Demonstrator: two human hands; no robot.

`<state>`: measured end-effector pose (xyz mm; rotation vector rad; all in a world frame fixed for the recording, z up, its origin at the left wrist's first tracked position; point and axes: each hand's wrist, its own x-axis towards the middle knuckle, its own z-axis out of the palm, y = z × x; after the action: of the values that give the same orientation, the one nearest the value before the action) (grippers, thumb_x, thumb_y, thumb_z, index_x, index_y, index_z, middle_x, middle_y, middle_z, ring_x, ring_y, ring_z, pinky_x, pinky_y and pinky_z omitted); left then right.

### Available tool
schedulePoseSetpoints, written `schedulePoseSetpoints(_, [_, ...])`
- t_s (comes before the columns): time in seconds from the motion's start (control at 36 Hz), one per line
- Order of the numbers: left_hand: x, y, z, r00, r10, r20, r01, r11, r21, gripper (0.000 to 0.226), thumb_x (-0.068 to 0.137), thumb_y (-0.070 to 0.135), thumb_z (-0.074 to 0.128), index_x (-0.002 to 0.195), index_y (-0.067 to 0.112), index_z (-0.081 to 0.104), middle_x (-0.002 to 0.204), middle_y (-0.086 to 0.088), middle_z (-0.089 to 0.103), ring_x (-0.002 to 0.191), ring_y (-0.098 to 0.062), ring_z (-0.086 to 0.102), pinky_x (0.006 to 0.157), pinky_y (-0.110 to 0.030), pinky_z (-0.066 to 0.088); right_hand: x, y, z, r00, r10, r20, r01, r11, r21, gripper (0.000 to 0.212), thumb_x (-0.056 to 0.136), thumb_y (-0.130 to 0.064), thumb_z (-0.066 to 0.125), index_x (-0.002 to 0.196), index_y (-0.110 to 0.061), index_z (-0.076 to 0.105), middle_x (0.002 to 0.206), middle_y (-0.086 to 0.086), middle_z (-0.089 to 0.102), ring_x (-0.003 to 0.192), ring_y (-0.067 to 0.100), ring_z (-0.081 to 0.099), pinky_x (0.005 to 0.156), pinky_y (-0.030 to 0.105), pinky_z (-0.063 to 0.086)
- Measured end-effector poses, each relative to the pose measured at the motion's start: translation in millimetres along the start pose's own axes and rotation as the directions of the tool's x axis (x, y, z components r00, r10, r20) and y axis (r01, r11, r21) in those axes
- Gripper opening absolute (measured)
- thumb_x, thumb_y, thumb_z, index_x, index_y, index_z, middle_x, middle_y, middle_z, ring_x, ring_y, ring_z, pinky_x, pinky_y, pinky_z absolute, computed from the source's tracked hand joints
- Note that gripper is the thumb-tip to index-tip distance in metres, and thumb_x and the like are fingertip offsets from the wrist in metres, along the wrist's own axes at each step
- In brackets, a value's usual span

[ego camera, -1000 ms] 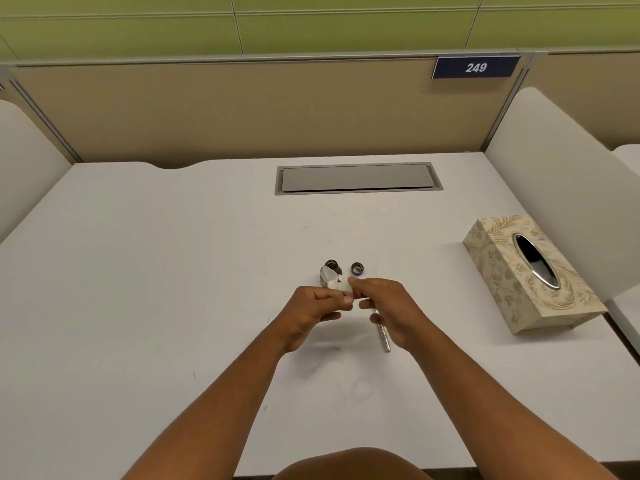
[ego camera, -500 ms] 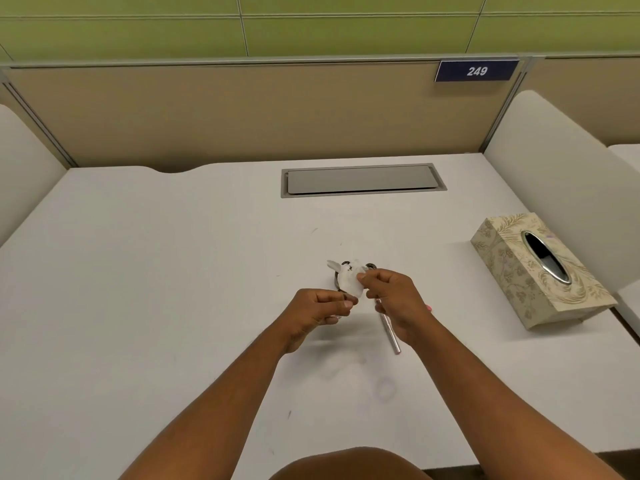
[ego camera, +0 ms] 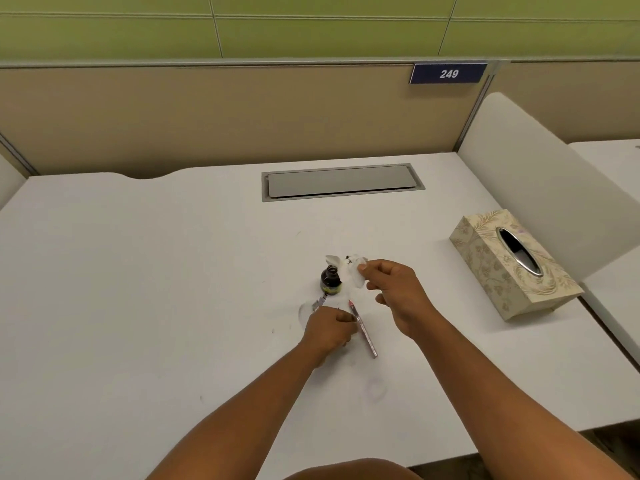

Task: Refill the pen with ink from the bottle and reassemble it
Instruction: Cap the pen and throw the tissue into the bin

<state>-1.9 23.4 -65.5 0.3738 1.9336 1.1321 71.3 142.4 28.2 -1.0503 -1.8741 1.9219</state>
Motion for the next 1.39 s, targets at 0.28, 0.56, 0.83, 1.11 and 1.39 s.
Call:
schedulePoseSetpoints(0.28, [12,10,26,0.983,-0.024,-0.18,0.09,0.925,0.368,0.023,0.081,0.038,0.075,0.072,0.017,0.072,0.081,-0.004,0.076,0.067,-0.018,0.063,0.07,-0.03,0.052,13,-4,-30,1.0,0.002,0.028,-0.002,1.0,-0.025,0.015,0.091,-0.027,0.069,0.08,-0.017,0.071,0.077,-0.003,0.059,0.07,0.011,0.048,0.067,0.027,0.039])
schedulePoseSetpoints(0.56, [14,21,40,0.966,-0.001,-0.257,0.114,0.898,0.425,0.06,0.08,0.056,0.072,0.049,0.021,0.034,0.048,0.005,0.038,0.046,-0.012,0.038,0.048,-0.028,0.026,24,1,-43,0.997,-0.002,0.073,0.002,1.0,-0.007,0.015,0.09,-0.025,0.07,0.082,-0.013,0.073,0.078,-0.003,0.062,0.076,0.014,0.051,0.065,0.026,0.039])
schedulePoseSetpoints(0.83, [21,29,70,0.971,0.009,-0.238,0.116,0.856,0.504,0.034,0.075,0.046,0.076,0.074,0.018,0.058,0.082,-0.003,0.068,0.085,-0.023,0.068,0.06,-0.027,0.039,24,5,-61,0.997,0.015,0.07,-0.012,0.999,-0.031,0.02,0.09,-0.029,0.069,0.09,-0.01,0.074,0.086,0.002,0.063,0.078,0.014,0.052,0.066,0.028,0.042])
schedulePoseSetpoints(1.11, [22,28,67,0.962,-0.027,-0.272,0.15,0.885,0.44,0.044,0.076,0.044,0.079,0.057,0.018,0.048,0.059,0.003,0.054,0.064,-0.018,0.056,0.049,-0.027,0.032,21,10,-62,0.996,-0.001,0.086,0.004,0.999,-0.034,0.019,0.09,-0.027,0.07,0.089,-0.009,0.074,0.081,-0.003,0.065,0.075,0.013,0.052,0.064,0.027,0.042])
schedulePoseSetpoints(1.39, [19,24,68,0.962,-0.009,-0.274,0.131,0.893,0.431,0.045,0.077,0.045,0.079,0.055,0.018,0.05,0.057,0.003,0.053,0.064,-0.02,0.056,0.054,-0.028,0.034,18,12,-63,0.995,-0.003,0.102,0.006,0.999,-0.034,0.017,0.09,-0.027,0.071,0.085,-0.011,0.074,0.077,-0.007,0.064,0.076,0.014,0.052,0.068,0.031,0.043])
